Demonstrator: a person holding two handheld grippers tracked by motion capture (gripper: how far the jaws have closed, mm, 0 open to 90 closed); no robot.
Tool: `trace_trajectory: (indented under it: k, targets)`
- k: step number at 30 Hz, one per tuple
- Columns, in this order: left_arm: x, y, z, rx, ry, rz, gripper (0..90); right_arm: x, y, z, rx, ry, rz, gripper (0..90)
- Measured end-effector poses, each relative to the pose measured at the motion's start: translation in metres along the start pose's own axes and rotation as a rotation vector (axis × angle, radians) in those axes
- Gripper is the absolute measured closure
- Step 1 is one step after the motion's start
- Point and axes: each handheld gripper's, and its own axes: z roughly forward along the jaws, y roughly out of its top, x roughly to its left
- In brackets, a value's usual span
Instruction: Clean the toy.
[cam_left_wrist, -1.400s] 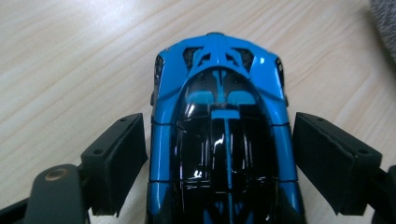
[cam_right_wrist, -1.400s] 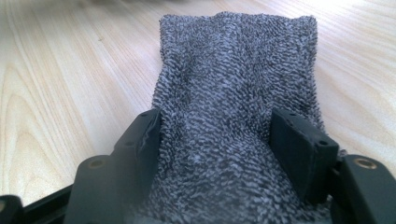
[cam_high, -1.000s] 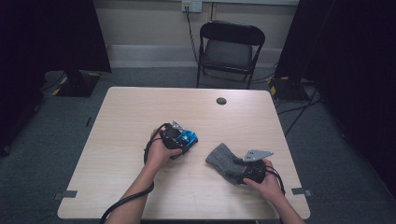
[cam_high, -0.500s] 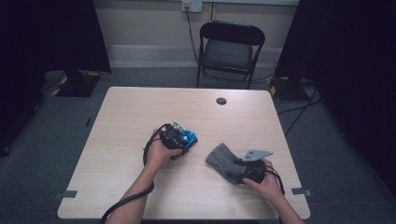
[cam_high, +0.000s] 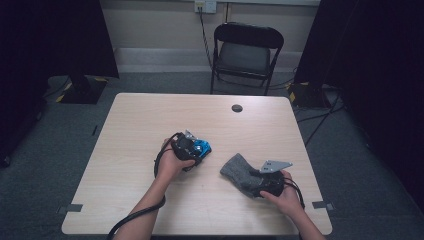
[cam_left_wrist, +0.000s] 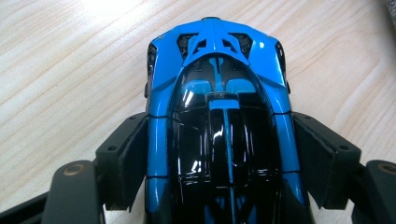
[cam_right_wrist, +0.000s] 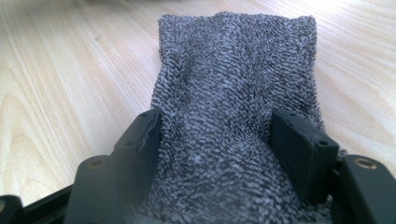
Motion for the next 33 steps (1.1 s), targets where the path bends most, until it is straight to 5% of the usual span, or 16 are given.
trace_trajectory:
  k: [11,14,33]
  targets:
    - [-0.0012,0.0026,0.0026,0.011,0.011,-0.006,20.6,0.0001,0.0000,0.0001,0.000,-0.001,0.000,34.6]
    - [-0.0022,0.0038,0.0017,0.008,0.017,0.007,25.5,0.0004,0.0001,0.0000,0.001,-0.003,-0.001,34.6]
    - [-0.0018,0.0030,-0.0049,-0.008,0.021,-0.055,26.2,0.0022,0.0041,0.0009,0.033,-0.038,-0.006,41.0]
